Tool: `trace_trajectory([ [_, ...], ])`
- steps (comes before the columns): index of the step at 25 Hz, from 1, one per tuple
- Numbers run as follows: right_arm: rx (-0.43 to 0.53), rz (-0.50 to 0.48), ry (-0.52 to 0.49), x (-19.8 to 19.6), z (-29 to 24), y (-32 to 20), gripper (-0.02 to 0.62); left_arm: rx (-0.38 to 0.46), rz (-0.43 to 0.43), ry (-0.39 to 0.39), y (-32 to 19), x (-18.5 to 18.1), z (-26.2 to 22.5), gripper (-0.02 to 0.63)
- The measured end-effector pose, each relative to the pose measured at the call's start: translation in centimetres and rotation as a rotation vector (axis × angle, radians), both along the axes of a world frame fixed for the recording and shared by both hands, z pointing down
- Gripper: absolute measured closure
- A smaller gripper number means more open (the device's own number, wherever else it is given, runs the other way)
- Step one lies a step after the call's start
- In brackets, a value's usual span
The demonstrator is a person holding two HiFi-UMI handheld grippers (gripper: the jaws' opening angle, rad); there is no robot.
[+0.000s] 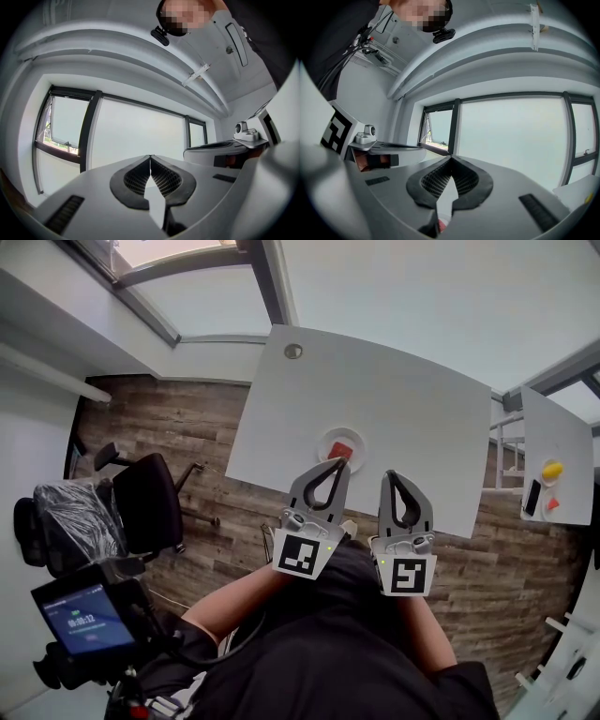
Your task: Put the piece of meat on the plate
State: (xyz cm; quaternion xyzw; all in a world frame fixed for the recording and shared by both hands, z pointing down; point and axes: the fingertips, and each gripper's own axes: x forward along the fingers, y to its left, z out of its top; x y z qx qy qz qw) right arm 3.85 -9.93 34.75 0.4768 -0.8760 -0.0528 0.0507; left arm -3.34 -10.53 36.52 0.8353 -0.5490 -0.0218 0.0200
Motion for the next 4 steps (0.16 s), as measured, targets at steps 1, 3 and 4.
trace_trajectory([
  [1, 0.001, 0.0, -0.003, 0.07, -0.08, -0.03, 0.591, -0.002, 0.0, 0.003, -0.03, 0.07, 0.01, 0.6],
  [3, 0.002, -0.001, -0.007, 0.18, -0.16, -0.09, 0.591, -0.007, 0.0, 0.005, -0.06, 0.17, 0.05, 0.6],
  [4, 0.001, -0.002, -0.009, 0.23, -0.17, -0.11, 0.591, -0.009, 0.001, 0.005, -0.06, 0.22, 0.08, 0.6],
])
